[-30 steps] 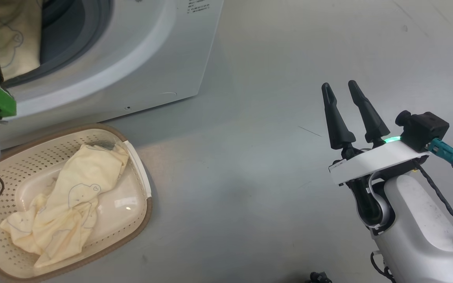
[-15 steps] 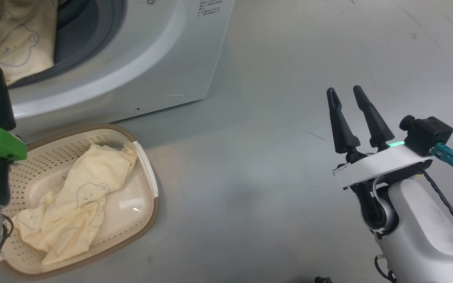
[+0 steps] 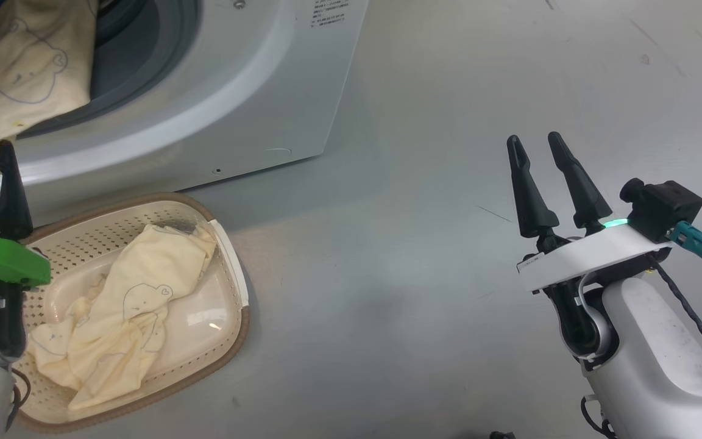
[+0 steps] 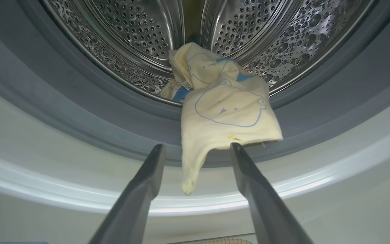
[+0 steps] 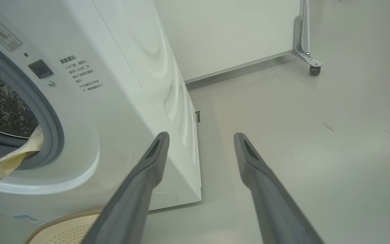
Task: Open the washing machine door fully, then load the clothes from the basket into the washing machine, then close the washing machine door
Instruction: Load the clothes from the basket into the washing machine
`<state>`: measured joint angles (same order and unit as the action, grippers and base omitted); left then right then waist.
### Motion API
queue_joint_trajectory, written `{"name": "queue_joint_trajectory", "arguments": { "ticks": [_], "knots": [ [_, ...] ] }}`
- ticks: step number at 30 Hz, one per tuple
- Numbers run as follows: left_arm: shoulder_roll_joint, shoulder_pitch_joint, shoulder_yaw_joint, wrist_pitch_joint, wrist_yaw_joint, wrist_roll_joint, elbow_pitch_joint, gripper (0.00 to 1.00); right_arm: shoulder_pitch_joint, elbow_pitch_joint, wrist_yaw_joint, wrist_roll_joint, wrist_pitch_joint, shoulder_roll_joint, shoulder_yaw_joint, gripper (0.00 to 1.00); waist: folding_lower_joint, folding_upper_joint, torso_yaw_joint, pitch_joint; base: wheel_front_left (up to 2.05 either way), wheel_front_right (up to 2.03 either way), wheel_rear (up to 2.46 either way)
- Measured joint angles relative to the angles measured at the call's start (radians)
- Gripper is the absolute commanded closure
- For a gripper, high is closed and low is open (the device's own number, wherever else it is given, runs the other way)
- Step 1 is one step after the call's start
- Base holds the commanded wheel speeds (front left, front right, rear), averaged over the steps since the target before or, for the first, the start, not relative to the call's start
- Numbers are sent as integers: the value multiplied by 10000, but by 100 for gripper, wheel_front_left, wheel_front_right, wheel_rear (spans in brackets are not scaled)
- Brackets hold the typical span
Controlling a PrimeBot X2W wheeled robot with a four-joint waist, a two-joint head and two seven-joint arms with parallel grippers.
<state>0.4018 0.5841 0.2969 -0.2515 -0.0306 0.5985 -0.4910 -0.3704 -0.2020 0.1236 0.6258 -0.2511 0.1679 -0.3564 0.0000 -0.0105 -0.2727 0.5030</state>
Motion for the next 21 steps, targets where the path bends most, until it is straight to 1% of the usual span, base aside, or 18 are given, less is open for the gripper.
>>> {"name": "queue_joint_trajectory", "arguments": {
  "ticks": [4,10,21],
  "knots": [
    [2,-372,-54,0,121,-33,397,0,1,50,0,-2,0,42,-8,0,0,0,24,9,0,0,0],
    [-17,-765,-40,0,163,-151,1012,0,1,79,0,-13,0,98,-6,0,0,0,69,30,0,0,0],
    [157,-962,84,59,173,-247,1116,0,0,92,0,-13,0,132,-82,0,0,0,94,58,0,0,0]
  ]
}}
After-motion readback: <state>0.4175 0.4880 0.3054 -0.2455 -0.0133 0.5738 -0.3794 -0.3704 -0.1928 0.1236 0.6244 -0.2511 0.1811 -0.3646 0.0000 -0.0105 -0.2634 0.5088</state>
